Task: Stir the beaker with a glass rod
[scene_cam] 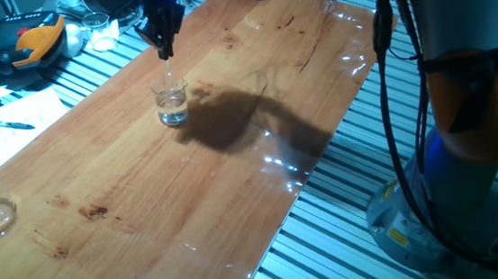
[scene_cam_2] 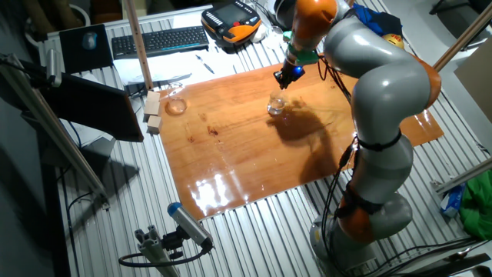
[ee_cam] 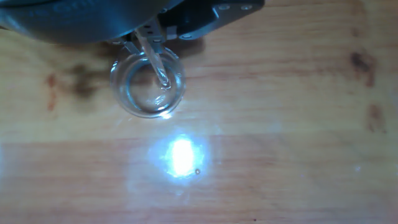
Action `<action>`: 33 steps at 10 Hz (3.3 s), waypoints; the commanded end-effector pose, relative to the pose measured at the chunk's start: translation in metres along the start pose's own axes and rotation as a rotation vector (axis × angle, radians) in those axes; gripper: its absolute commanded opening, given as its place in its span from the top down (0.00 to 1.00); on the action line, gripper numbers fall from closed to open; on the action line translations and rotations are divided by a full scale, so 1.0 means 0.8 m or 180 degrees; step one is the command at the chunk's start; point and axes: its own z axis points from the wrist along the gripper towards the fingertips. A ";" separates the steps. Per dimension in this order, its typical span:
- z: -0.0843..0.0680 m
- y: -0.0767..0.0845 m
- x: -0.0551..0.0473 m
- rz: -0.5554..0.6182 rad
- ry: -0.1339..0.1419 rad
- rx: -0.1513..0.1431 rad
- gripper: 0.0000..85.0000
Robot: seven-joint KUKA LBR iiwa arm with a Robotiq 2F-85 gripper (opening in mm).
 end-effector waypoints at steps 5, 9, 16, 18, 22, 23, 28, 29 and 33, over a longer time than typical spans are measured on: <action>-0.003 0.002 -0.001 -0.0412 -0.0276 0.0358 1.00; 0.000 0.007 -0.002 0.0425 -0.0049 -0.0304 1.00; -0.007 0.005 0.000 -0.0250 0.0075 0.0506 1.00; -0.008 0.007 -0.001 -0.0459 -0.0149 0.0664 1.00; -0.002 0.009 -0.003 -0.0006 -0.0297 0.0213 1.00; 0.002 0.010 -0.005 0.0191 -0.0241 0.0016 1.00; 0.002 0.011 -0.003 0.0577 0.0126 -0.0350 1.00; 0.002 0.009 -0.003 0.0411 0.0238 -0.0201 1.00; -0.001 0.008 -0.001 -0.0161 0.0358 0.0343 1.00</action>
